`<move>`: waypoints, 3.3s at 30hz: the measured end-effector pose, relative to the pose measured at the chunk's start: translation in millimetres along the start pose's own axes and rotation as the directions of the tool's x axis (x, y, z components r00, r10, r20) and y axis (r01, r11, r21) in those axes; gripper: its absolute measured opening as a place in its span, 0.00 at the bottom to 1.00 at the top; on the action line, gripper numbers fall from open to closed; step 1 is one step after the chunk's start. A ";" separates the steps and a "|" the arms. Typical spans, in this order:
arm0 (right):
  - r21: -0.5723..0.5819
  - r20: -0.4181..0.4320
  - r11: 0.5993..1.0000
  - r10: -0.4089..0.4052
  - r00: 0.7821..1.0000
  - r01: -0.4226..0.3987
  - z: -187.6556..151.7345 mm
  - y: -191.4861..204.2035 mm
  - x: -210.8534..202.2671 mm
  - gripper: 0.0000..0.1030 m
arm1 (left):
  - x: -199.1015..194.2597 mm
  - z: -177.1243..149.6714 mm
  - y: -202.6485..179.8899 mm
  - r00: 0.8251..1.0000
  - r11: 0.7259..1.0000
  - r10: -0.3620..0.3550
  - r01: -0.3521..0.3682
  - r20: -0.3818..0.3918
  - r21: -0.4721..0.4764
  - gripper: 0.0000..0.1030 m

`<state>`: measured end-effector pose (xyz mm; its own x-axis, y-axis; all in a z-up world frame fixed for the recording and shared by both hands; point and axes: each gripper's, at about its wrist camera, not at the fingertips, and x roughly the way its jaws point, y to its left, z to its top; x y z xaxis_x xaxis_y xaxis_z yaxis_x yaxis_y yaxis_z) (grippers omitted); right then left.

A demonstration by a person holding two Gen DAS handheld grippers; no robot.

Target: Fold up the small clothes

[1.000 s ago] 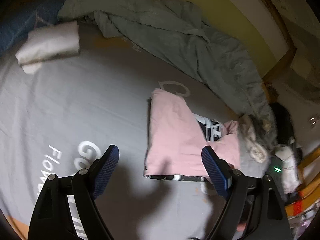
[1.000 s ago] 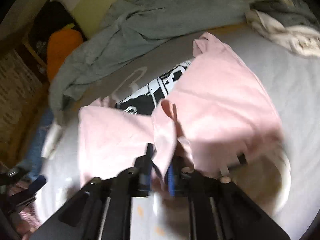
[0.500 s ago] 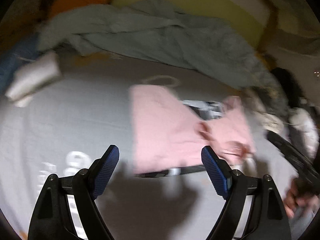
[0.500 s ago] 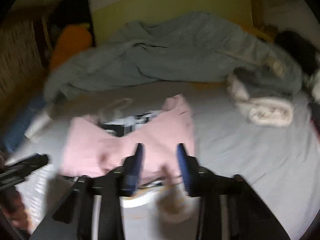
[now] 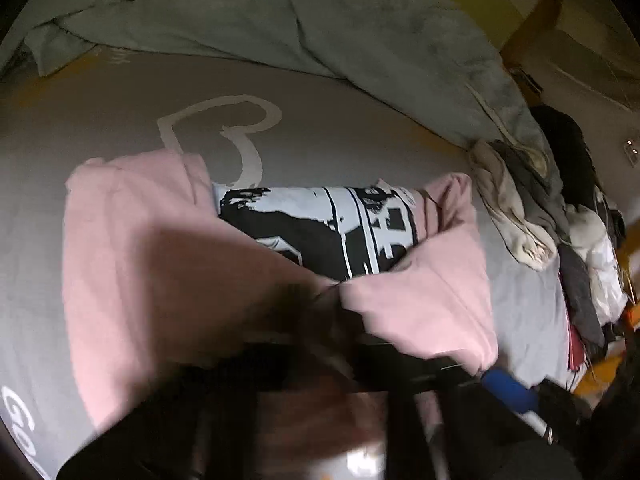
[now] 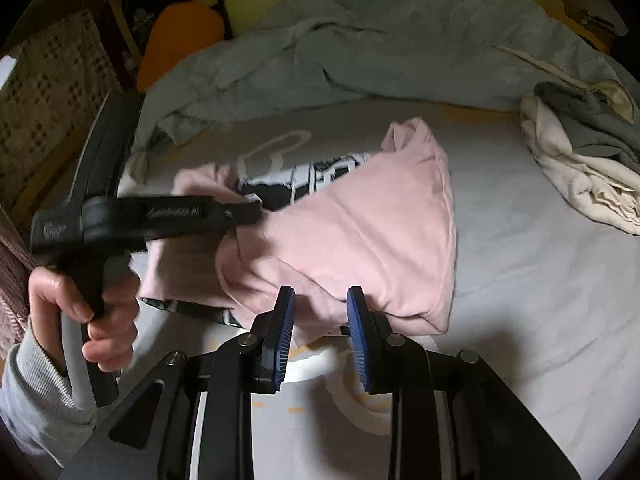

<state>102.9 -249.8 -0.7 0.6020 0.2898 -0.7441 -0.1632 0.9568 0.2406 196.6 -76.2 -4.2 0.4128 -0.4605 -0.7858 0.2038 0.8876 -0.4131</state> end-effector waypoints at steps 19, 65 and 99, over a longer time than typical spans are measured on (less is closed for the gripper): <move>0.108 0.019 0.988 0.112 0.994 -0.113 20.9 -6.9 28.9 0.16 | -119.4 75.0 -88.3 0.951 0.969 -0.234 0.213 0.202 0.124 0.01; 0.149 -0.269 0.974 -0.125 0.955 0.169 7.0 -60.4 29.0 0.23 | -79.3 -54.0 -35.3 0.975 0.963 -0.137 0.091 0.173 0.253 0.01; 0.452 0.039 0.891 0.016 0.999 -0.032 21.2 -96.0 19.8 0.55 | 5.3 -53.4 -46.9 0.999 0.972 -0.010 0.002 0.032 0.235 0.02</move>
<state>147.0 -336.5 -25.3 0.6289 0.3044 -0.7154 0.1885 0.8330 0.5201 141.8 -120.9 -13.6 0.4392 -0.4691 -0.7662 0.4081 0.8640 -0.2950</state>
